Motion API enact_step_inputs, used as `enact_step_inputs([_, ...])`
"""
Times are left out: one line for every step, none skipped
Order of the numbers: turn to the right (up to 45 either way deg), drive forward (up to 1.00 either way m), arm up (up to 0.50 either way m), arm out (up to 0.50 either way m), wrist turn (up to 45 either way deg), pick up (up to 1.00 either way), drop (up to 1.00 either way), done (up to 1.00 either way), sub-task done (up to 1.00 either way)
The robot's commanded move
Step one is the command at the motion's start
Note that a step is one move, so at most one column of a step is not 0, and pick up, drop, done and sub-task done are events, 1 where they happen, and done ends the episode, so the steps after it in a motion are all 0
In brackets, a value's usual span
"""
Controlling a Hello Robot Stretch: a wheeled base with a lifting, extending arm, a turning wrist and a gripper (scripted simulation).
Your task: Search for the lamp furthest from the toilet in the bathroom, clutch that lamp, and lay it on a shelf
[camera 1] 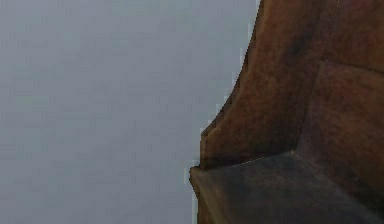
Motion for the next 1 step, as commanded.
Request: enact_step_inputs([0.0, 0.0, 0.0, 0.0, 0.0, 0.0, 0.0, 1.0, 0.0])
